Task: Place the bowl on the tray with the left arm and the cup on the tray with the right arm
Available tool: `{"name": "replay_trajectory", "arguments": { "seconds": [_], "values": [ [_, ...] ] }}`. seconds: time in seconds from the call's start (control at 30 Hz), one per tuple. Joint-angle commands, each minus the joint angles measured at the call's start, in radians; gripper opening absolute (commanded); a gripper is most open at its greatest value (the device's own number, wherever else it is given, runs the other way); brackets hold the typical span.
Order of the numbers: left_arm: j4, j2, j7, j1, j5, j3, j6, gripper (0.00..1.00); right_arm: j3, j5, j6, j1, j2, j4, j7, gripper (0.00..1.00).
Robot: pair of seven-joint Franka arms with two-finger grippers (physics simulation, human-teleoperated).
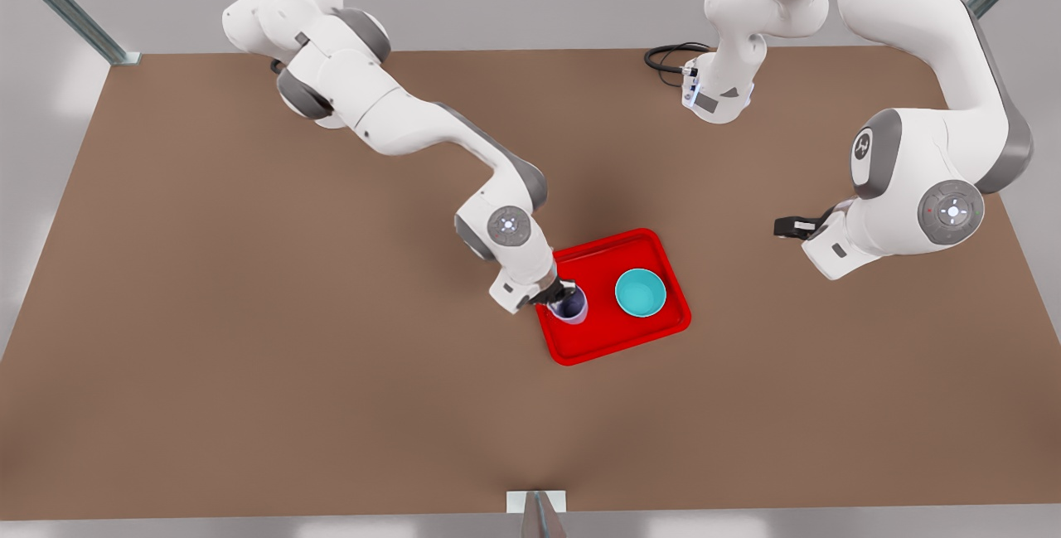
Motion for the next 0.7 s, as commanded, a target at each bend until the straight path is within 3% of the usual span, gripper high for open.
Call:
{"name": "replay_trajectory", "arguments": {
  "seconds": [0.0,0.07,0.1,0.13,0.53,0.63,0.67],
  "values": [
    [0.000,0.000,0.000,0.000,0.000,0.001,0.000,1.00,-0.001,-0.007,-0.002,0.000,0.002,0.000,0.006,0.21],
    [0.000,0.000,0.000,0.000,0.000,0.001,0.000,1.00,-0.001,-0.007,0.009,0.002,0.005,0.000,0.004,0.25],
    [0.000,0.000,0.000,0.000,0.000,0.001,0.000,1.00,-0.001,-0.004,0.009,0.002,0.005,0.000,0.006,0.75],
    [0.000,0.000,0.000,0.000,0.000,0.001,0.000,1.00,-0.001,-0.006,0.012,0.003,0.005,-0.001,0.007,1.00],
    [0.002,0.006,0.002,0.000,0.000,0.001,0.002,1.00,-0.001,-0.004,0.017,0.003,0.010,-0.001,0.004,1.00],
    [0.008,0.008,0.002,0.000,0.001,0.004,0.002,1.00,0.002,-0.006,-0.068,-0.058,-0.057,-0.004,-0.010,1.00],
    [0.008,0.008,-0.011,0.000,0.001,0.004,0.002,1.00,0.004,-0.004,-0.185,-0.107,-0.128,-0.006,-0.016,1.00]
  ]
}}
